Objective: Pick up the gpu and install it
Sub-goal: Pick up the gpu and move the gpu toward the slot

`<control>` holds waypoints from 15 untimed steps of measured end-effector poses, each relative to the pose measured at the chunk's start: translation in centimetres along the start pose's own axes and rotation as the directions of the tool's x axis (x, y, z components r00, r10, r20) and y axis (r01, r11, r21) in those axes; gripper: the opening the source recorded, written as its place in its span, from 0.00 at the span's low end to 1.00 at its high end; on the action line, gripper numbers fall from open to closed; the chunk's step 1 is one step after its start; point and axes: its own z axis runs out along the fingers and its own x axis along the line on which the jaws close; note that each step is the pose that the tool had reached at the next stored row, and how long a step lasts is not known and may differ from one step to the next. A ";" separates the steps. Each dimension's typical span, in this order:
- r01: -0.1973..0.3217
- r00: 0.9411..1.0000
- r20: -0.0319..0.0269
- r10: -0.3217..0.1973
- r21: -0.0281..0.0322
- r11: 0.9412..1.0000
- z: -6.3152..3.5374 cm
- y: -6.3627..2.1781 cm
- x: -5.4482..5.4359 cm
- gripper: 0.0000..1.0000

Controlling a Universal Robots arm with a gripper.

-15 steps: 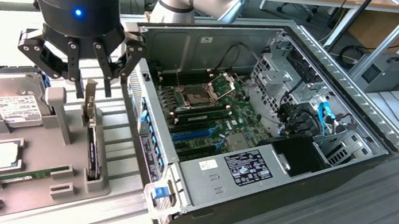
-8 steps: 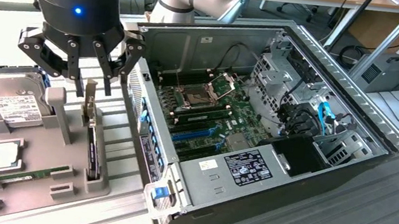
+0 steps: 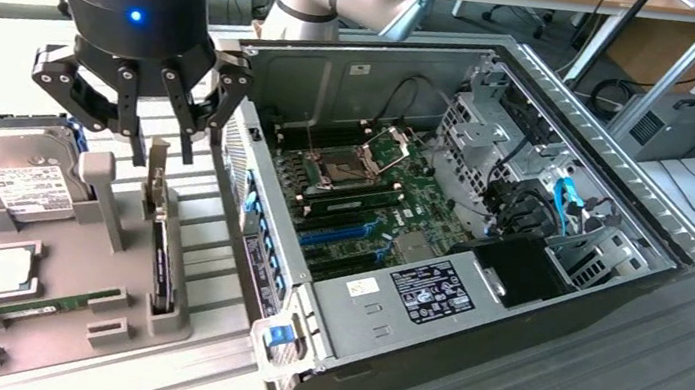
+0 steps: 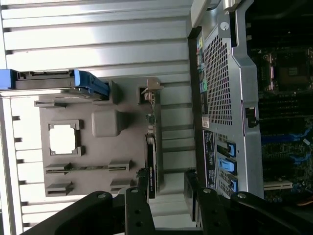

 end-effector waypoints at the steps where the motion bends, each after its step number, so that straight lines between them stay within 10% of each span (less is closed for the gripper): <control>1: 0.000 1.000 0.000 0.000 0.000 1.000 0.00 0.01 0.0 0.42; 15: 0.000 1.000 0.000 0.000 0.000 1.000 0.07 0.39 0.0 0.42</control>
